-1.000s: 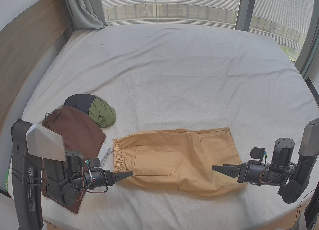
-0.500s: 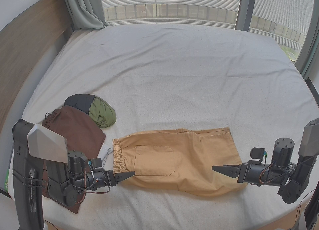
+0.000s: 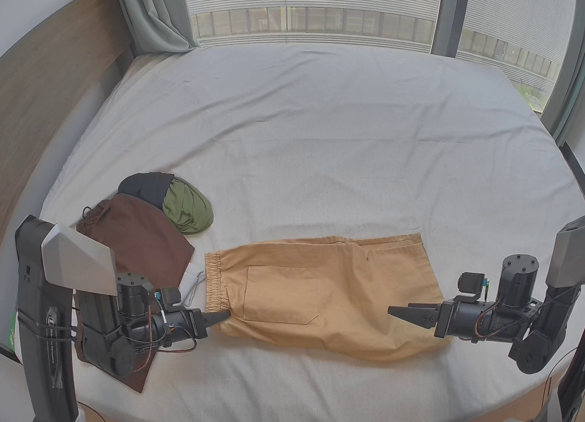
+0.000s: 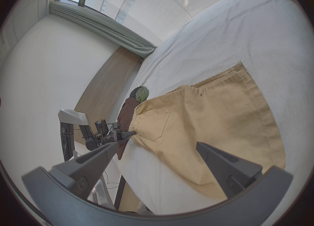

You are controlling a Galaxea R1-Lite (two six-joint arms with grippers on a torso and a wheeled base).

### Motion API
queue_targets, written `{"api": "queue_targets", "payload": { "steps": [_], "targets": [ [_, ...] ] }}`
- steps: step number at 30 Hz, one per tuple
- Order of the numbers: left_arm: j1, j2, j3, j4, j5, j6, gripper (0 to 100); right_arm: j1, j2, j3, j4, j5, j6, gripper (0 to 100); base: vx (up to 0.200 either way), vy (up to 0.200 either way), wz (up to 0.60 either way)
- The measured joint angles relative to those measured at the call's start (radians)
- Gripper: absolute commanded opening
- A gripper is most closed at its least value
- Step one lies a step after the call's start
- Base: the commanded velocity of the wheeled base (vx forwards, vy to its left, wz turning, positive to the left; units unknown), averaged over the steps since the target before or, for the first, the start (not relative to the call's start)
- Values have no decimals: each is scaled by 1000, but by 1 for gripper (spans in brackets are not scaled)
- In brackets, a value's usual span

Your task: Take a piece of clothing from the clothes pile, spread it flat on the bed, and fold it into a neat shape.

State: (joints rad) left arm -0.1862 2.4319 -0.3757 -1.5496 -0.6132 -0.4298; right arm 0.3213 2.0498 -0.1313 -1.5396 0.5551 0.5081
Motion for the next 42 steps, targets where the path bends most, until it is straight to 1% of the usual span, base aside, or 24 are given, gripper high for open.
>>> {"api": "queue_targets", "payload": {
  "steps": [6,9,12,14,17,34,40,42],
  "targets": [
    [9,-29,24,0,-3,3,0,0,6,1,0,0,-5,100,0,0,0],
    [21,-36,31,0,-13,20,0,0,8,1,0,0,-5,100,0,0,0],
    [34,-40,36,-1,-43,65,0,-1,9,1,0,0,-5,100,0,0,0],
    [56,-41,42,-1,-79,106,0,-1,10,1,0,0,-5,100,0,0,0],
    [83,-43,51,-1,-107,132,0,-1,10,1,0,0,-5,100,0,0,0],
    [129,-64,76,-1,-138,137,0,0,16,1,0,0,-10,100,0,0,0],
    [133,-88,109,0,-141,135,0,-3,14,0,0,0,-10,100,0,0,0],
    [134,-103,126,0,-153,132,0,-6,12,-1,0,-1,-10,100,0,0,0]
  ]
}}
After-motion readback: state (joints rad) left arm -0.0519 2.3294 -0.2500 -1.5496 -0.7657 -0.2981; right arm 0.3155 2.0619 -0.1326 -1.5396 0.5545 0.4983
